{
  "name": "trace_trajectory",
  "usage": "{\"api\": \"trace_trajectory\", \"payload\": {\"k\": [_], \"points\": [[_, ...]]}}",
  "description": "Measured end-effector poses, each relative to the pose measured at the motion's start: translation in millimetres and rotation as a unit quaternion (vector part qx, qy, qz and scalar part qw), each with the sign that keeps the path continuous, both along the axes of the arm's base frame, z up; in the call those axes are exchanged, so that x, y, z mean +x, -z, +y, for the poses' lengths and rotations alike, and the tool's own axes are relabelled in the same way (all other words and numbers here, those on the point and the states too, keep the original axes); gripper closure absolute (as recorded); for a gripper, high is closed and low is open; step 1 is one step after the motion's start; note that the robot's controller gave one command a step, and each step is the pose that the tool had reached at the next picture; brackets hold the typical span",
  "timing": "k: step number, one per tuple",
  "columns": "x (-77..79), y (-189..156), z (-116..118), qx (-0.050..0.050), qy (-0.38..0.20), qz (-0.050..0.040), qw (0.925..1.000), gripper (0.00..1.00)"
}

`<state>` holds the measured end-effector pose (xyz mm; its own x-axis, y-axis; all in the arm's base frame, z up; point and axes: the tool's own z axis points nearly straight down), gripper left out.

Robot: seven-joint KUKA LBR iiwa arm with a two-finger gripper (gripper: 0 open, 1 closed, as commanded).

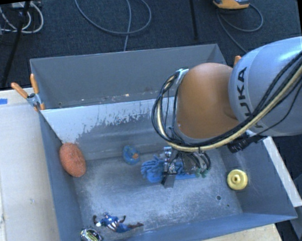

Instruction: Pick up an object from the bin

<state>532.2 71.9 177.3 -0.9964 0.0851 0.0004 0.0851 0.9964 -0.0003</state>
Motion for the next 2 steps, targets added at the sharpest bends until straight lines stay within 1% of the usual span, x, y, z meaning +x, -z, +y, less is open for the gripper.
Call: {"api": "trace_trajectory", "payload": {"k": [1,2], "points": [[0.0,0.0,0.0,0.000,0.000,0.0002,1.0000,1.00],[51.3,-86.7,-2.8,0.000,0.004,-0.0003,1.0000,1.00]]}}
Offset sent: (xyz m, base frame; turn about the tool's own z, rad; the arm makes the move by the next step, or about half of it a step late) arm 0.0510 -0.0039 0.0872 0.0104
